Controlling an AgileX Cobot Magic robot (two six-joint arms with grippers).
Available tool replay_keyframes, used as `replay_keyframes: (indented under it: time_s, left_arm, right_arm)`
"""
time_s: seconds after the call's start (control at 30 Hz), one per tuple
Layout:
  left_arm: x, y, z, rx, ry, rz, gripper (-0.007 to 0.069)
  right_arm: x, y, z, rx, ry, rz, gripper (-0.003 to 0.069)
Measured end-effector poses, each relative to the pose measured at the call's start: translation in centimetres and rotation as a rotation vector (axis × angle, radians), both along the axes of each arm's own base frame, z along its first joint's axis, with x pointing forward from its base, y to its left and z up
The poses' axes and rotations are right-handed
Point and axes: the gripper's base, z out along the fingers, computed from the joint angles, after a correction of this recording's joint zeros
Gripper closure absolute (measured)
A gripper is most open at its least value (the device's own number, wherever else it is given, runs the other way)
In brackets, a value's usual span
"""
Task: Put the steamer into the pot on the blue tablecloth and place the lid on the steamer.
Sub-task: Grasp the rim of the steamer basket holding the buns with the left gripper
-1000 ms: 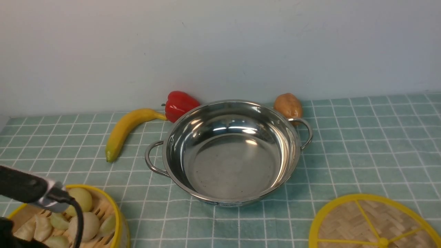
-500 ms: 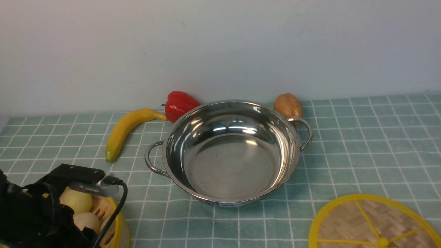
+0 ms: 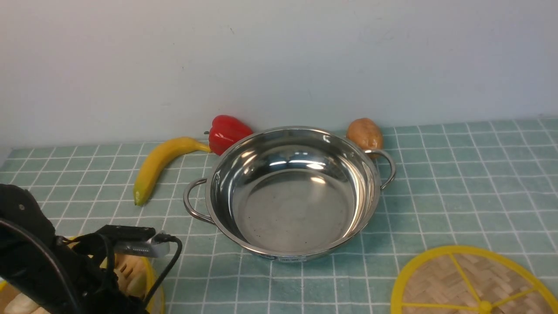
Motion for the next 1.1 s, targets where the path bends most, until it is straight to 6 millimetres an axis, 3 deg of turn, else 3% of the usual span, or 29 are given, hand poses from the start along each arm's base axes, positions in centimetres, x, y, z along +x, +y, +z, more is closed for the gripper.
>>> replay_keyframes:
  time_s: [0.1,0.2,0.33,0.67,0.87,0.93,1.0,1.1]
  left_arm:
    - [0.1,-0.6,-0.6,0.001,0.020,-0.024,0.0265]
    - [0.3,-1.0,-0.8,0.007,0.026,-0.031,0.0321]
    - [0.5,-1.0,-1.0,0.031,0.033,0.018,0.0554]
    - [0.7,-0.7,0.1,0.091,0.012,0.043,0.0574]
    - [1.3,0.0,3.7,0.164,-0.050,0.009,0.0595]
    - [1.7,0.0,6.3,0.160,-0.069,-0.006,0.0595]
    - [1.9,-0.1,7.3,0.159,-0.090,-0.008,0.0595]
    - [2.8,-0.3,10.4,0.161,-0.168,-0.024,0.0595]
  right_arm:
    - [0.0,0.0,0.0,0.000,0.000,0.000,0.0416]
    - [0.0,0.0,0.0,0.000,0.000,0.000,0.0416]
    - [0.0,0.0,0.0,0.000,0.000,0.000,0.0416]
    - [0.0,0.0,0.0,0.001,0.000,0.000,0.0416]
    - [0.0,0.0,0.0,0.001,0.000,0.000,0.0416]
    - [0.0,0.0,0.0,0.001,0.000,0.000,0.0416]
    - [0.0,0.0,0.0,0.001,0.000,0.000,0.0416]
    - [0.0,0.0,0.0,0.001,0.000,0.000,0.0416]
